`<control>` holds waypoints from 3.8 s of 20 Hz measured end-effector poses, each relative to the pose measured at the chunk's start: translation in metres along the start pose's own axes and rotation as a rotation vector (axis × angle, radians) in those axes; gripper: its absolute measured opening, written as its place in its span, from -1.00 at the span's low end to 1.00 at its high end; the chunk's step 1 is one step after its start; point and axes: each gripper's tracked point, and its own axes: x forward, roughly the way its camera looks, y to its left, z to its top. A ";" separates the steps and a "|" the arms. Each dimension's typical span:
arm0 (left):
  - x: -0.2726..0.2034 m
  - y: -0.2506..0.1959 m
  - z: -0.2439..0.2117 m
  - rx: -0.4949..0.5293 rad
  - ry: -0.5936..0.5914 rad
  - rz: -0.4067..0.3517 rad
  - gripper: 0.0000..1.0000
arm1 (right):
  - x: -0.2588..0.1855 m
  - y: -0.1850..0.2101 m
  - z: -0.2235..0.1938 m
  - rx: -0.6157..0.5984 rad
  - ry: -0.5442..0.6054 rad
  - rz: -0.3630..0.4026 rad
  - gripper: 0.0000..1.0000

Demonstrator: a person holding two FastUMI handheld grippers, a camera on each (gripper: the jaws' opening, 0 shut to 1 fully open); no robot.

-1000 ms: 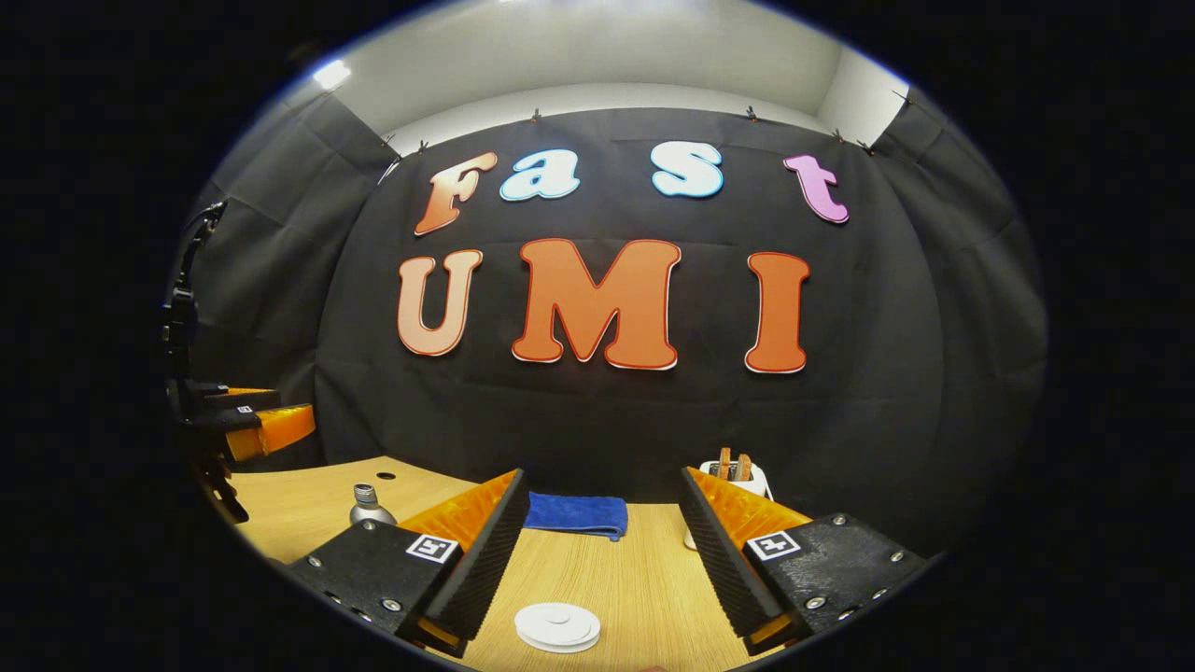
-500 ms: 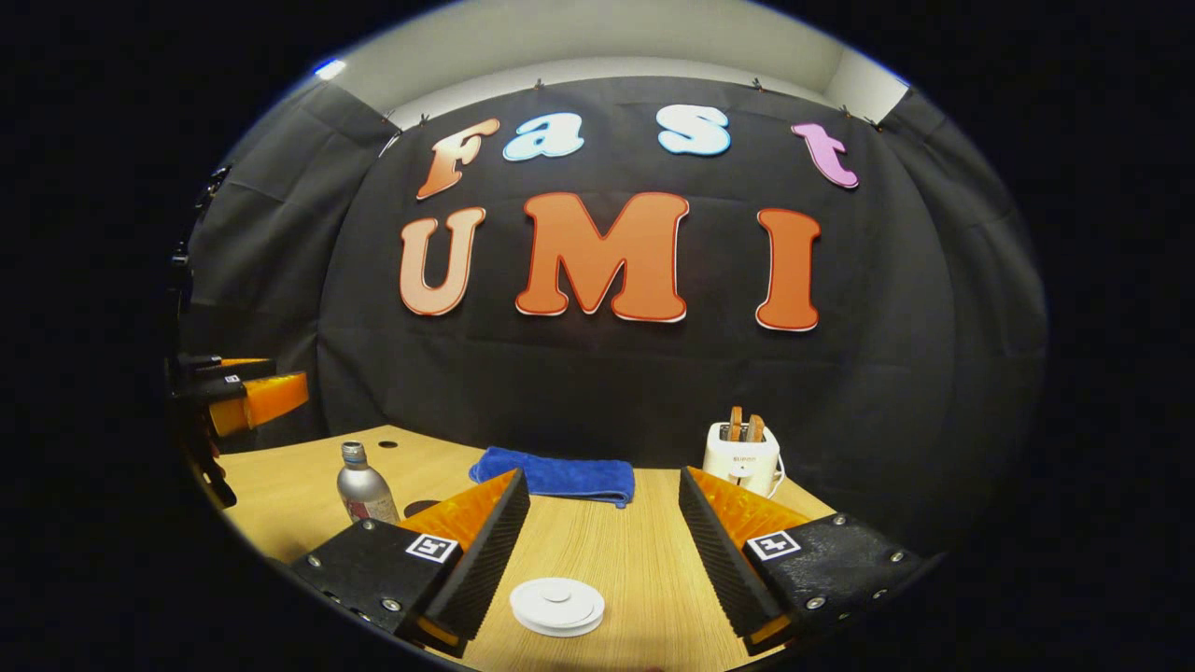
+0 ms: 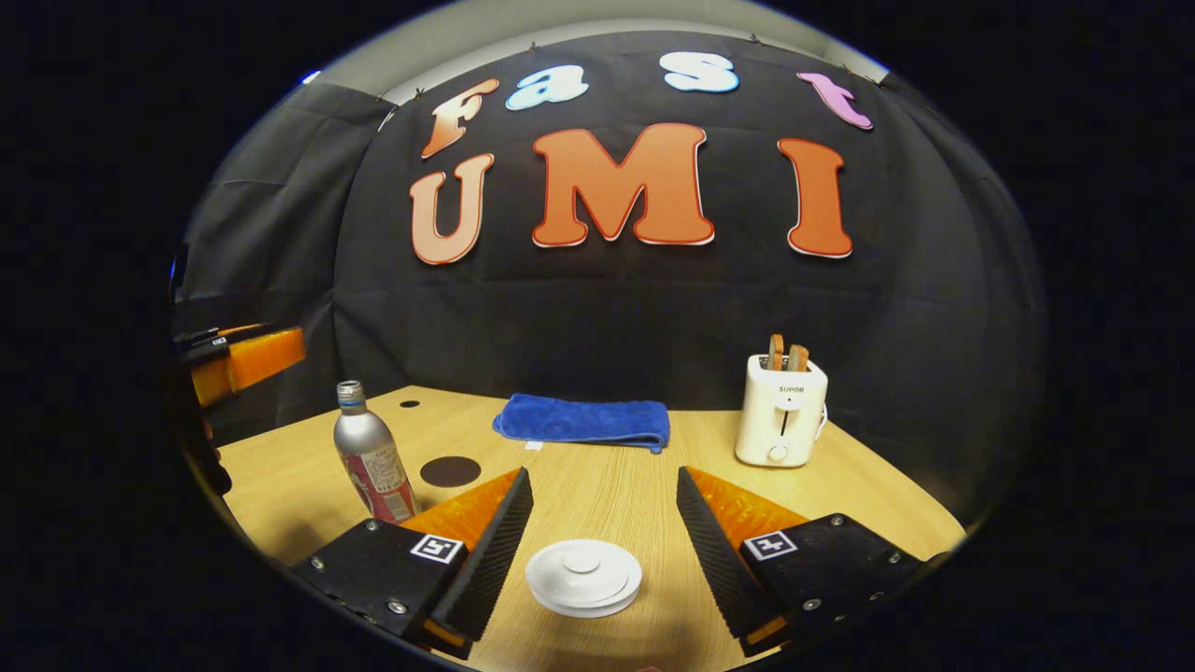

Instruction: Open the teacup lid with one hand, grasp the water bottle and pour water into the teacup with the other hand; after pouring, place the water bottle on the coaster and then close the teacup lid.

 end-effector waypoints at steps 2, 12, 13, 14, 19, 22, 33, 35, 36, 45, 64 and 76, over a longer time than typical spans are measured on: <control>-0.001 -0.002 -0.004 0.004 0.004 -0.004 0.92 | 0.006 0.002 -0.012 -0.005 0.031 0.004 0.81; 0.006 -0.002 -0.022 0.008 0.050 -0.001 0.93 | 0.027 0.017 -0.057 -0.037 0.107 0.063 0.39; 0.006 -0.001 -0.024 0.011 0.057 -0.001 0.93 | 0.028 0.020 -0.062 -0.030 0.119 0.073 0.29; 0.008 -0.002 -0.027 0.014 0.061 0.001 0.93 | 0.029 0.024 -0.066 -0.025 0.129 0.082 0.27; 0.007 0.000 -0.034 0.019 0.076 0.005 0.92 | 0.034 0.018 -0.070 -0.040 0.129 0.067 -0.23; 0.007 -0.001 -0.041 0.018 0.091 0.003 0.92 | 0.033 0.016 -0.070 -0.040 0.124 0.055 -0.42; 0.010 -0.023 -0.089 -0.035 0.196 -0.069 0.94 | 0.026 0.021 -0.046 -0.045 0.056 0.075 -0.61; 0.011 -0.029 -0.100 -0.055 0.214 -0.083 0.94 | 0.021 0.021 -0.039 -0.042 0.042 0.080 -0.62; 0.011 -0.030 -0.104 -0.061 0.222 -0.088 0.94 | 0.019 0.020 -0.035 -0.043 0.036 0.077 -0.62; 0.020 -0.056 -0.142 -0.081 0.265 -0.144 0.94 | 0.004 0.000 -0.014 -0.040 -0.011 0.033 -0.62; 0.040 -0.052 -0.160 0.090 0.344 -0.080 0.67 | -0.029 -0.050 0.012 -0.019 -0.085 -0.050 -0.62; 0.047 -0.081 -0.149 0.645 0.289 -0.169 0.67 | -0.043 -0.088 0.022 -0.004 -0.125 -0.089 -0.62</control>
